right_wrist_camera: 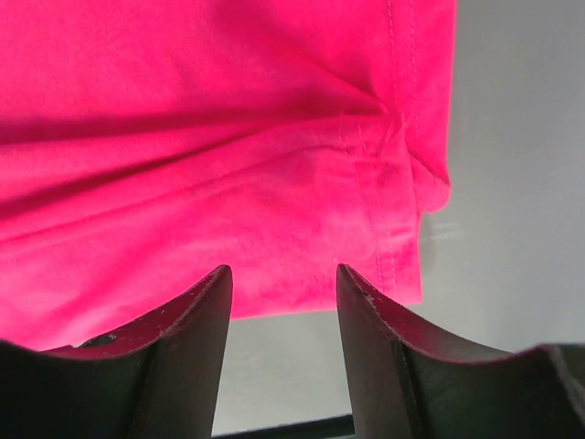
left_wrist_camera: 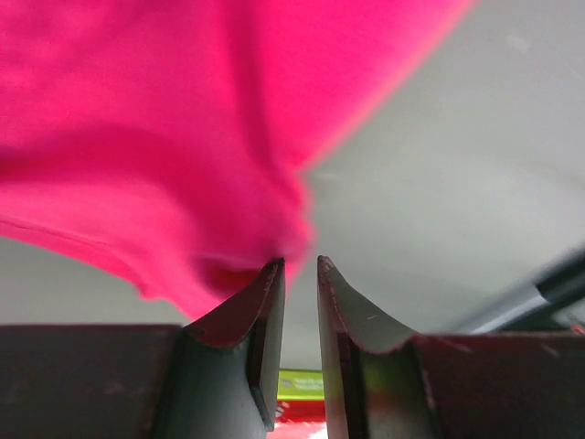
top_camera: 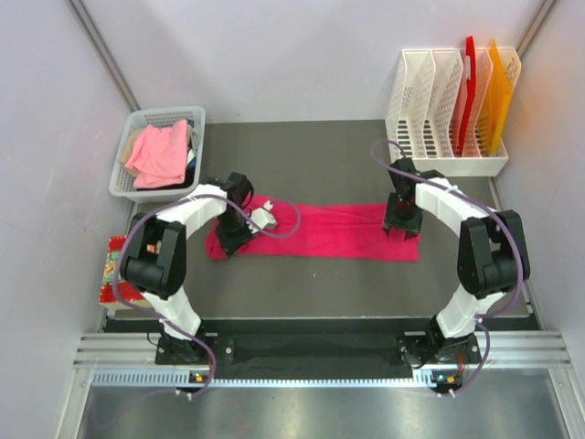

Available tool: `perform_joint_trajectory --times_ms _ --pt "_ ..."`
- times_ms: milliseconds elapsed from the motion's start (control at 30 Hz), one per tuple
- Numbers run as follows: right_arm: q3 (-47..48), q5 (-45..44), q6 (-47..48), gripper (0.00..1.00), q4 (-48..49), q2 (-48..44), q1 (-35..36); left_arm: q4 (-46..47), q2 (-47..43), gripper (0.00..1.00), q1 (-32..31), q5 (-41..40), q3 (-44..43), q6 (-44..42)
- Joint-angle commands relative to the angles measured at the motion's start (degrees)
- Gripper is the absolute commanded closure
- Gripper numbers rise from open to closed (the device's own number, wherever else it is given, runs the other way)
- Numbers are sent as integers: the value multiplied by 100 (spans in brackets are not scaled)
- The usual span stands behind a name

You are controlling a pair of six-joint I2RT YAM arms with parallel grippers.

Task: Fold and stack the t-shirts
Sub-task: Fold the other side of the tshirt into a rectangle

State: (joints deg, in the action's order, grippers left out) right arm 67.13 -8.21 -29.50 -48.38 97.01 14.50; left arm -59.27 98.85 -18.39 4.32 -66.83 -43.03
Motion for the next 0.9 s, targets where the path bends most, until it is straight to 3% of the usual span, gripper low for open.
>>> perform_joint_trajectory --times_ms 0,533,867 --pt "28 -49 -74 50 303 256 53 328 397 74 239 -167 -532 -39" --pt "203 -532 5 52 461 1249 -9 1022 399 76 626 -994 144 -758" --pt "204 -700 225 52 391 1417 -211 1303 179 80 1092 -1372 -216 -1586"
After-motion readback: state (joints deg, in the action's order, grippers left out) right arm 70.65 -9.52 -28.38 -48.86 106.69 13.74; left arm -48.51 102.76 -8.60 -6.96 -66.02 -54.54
